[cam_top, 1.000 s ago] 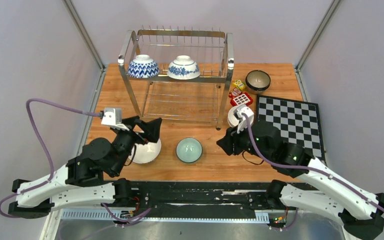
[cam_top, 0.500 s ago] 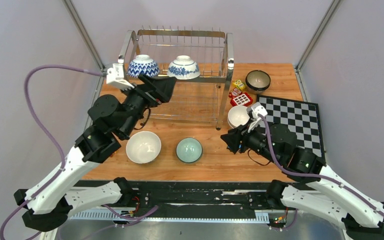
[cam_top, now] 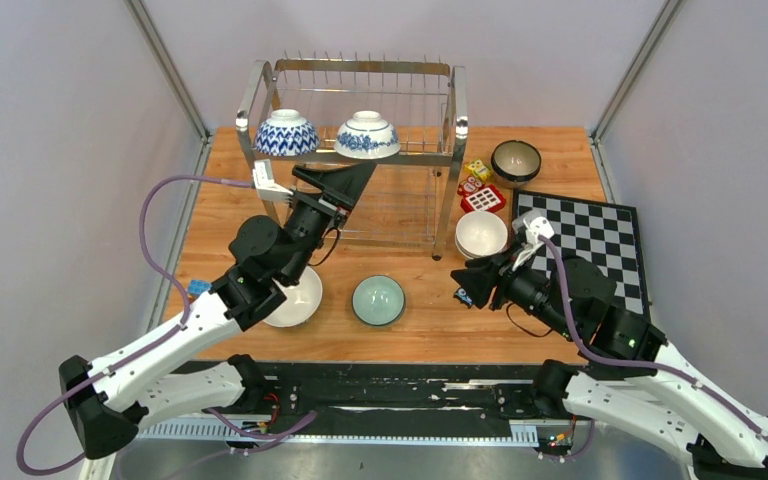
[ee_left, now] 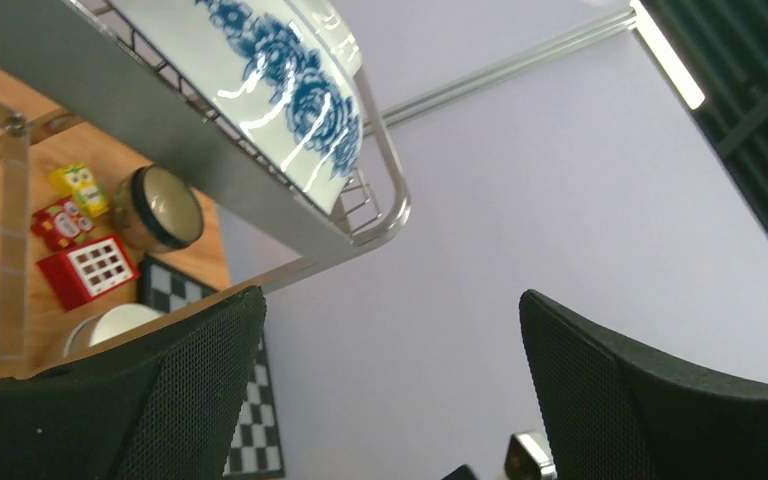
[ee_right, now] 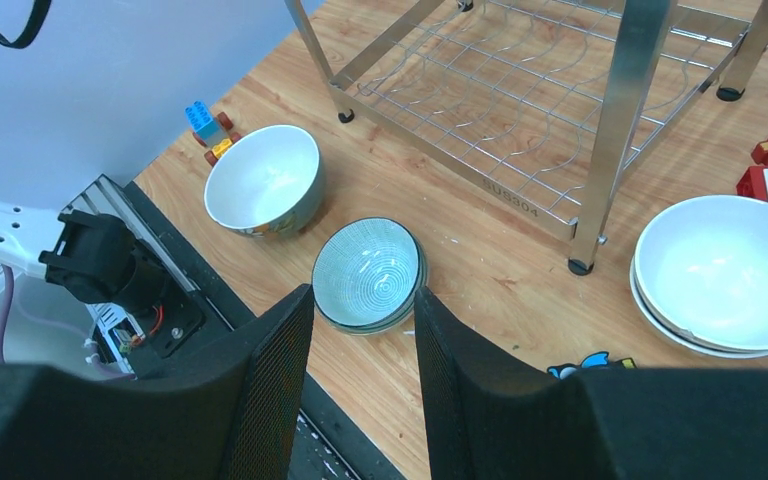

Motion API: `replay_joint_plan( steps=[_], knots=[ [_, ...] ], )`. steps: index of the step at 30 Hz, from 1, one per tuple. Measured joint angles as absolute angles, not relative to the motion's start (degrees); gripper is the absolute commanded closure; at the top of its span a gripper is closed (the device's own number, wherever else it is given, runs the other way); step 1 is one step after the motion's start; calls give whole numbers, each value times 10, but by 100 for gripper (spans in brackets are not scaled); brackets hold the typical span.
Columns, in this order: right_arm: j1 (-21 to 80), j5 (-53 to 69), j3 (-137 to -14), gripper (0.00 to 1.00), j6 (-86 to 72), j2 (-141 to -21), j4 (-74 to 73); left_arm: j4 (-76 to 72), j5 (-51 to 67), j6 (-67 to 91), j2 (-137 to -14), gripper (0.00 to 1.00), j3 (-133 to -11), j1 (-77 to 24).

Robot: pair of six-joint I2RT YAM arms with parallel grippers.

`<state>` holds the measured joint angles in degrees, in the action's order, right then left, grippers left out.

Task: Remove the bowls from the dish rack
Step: Pick up the bowl from the dish rack.

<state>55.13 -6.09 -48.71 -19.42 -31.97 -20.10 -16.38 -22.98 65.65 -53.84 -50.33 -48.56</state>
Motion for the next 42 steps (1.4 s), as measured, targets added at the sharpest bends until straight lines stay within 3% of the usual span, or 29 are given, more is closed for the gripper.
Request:
replay_joint_plan(
  steps=[16, 24, 31, 42],
  knots=[
    [551, -84, -460, 55, -195, -286, -202, -311, -275, 685, -593, 20, -484, -485],
    [551, -97, -434, 56, -195, -253, -204, -348, -277, 685, -623, 40, -484, -482],
    [551, -108, -424, 56, -195, -231, -206, -395, -280, 677, -641, 51, -479, -481],
    [551, -111, -415, 56, -195, -230, -206, -420, -294, 658, -648, 46, -477, -481]
  ],
)
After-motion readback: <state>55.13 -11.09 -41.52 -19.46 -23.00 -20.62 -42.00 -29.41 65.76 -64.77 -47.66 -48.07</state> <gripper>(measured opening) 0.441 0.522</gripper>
